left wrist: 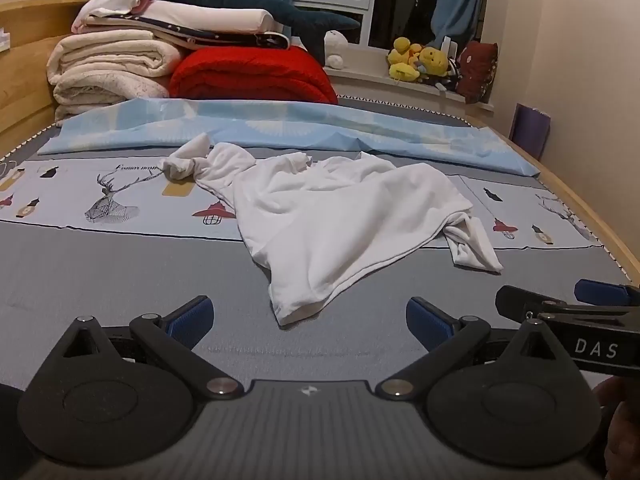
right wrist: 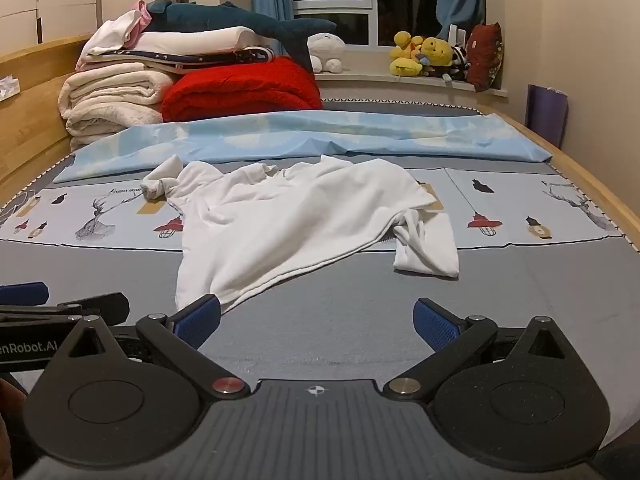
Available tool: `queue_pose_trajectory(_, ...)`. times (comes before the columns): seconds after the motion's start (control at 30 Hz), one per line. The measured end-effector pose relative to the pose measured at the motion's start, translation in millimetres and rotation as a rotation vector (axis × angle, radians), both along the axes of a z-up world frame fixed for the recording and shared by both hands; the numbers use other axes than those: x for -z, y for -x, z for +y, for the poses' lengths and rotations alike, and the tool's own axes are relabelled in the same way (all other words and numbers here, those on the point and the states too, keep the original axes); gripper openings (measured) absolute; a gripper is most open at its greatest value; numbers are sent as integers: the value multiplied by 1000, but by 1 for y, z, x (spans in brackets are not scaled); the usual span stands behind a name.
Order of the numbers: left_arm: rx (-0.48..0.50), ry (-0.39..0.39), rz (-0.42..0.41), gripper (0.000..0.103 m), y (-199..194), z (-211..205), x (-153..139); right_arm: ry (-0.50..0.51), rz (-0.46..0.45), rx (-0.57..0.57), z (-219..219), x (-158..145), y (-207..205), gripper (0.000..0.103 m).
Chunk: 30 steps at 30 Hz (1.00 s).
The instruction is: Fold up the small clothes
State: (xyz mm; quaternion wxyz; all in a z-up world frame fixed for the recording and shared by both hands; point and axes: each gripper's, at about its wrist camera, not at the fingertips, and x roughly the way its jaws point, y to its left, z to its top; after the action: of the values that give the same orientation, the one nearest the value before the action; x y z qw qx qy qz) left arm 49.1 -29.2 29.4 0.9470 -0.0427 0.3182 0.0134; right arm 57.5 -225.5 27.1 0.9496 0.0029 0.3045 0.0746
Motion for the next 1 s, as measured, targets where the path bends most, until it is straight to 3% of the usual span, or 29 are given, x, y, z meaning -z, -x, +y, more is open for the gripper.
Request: queue_pose_trajectory(1.0,4,-4,3,103,3,-3,5,1,-12,2,3,0,0,99)
